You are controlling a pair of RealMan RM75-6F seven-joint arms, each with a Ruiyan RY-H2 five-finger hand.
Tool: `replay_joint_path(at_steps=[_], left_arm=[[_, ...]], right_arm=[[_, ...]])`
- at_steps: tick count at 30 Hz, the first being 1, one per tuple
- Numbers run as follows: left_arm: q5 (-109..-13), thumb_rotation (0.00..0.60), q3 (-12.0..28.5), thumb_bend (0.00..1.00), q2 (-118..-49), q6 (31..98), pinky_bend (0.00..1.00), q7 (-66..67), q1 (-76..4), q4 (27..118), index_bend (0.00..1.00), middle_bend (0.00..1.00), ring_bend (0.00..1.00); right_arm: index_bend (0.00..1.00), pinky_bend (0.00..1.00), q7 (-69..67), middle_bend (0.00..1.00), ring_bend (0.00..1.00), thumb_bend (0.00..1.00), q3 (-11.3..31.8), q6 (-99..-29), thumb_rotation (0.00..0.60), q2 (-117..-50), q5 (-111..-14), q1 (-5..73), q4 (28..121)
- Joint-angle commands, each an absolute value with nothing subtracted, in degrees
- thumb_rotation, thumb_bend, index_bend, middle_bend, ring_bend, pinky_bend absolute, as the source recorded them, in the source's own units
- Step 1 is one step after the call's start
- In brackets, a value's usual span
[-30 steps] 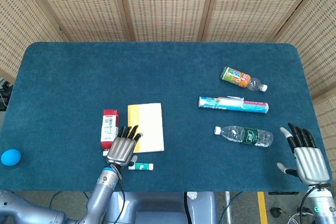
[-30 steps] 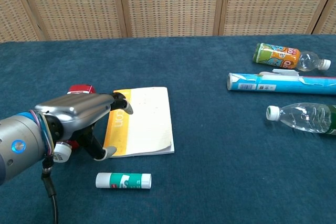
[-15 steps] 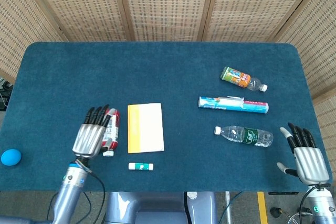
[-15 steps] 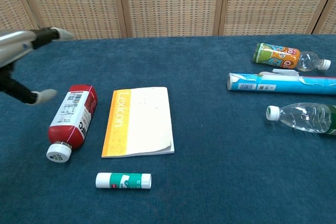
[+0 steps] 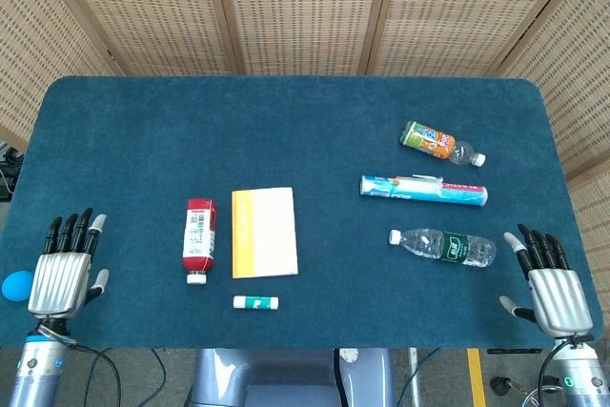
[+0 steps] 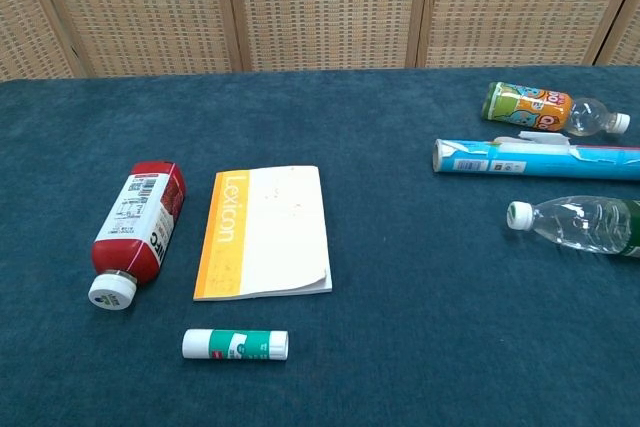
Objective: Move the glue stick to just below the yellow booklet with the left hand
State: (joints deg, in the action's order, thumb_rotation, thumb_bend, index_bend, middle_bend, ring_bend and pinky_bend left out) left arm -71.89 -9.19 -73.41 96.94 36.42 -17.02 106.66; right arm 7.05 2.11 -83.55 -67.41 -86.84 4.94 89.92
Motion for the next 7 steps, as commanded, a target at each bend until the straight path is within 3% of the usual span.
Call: replay_joint_path(at_steps=[1, 7], left_arm=[[-73.06, 0.600, -9.65, 0.33, -73.57, 97.80, 0.00, 35.33, -14.89, 104.26, 0.00, 0.00, 0.00], [-73.99, 0.600, -9.14, 0.34, -72.91, 96.21, 0.00, 34.89, -13.59, 102.77, 0.00, 0.00, 0.00]], right_arm=[[0.10, 0.00, 7.43, 0.00, 0.00, 0.00, 2.11, -83.67, 0.600, -67.66, -87.01, 4.92, 89.86], [0.10, 0.00, 8.08, 0.00, 0.00, 0.00, 1.97, -83.89, 0.600, -67.94, -87.34, 4.85, 89.89]])
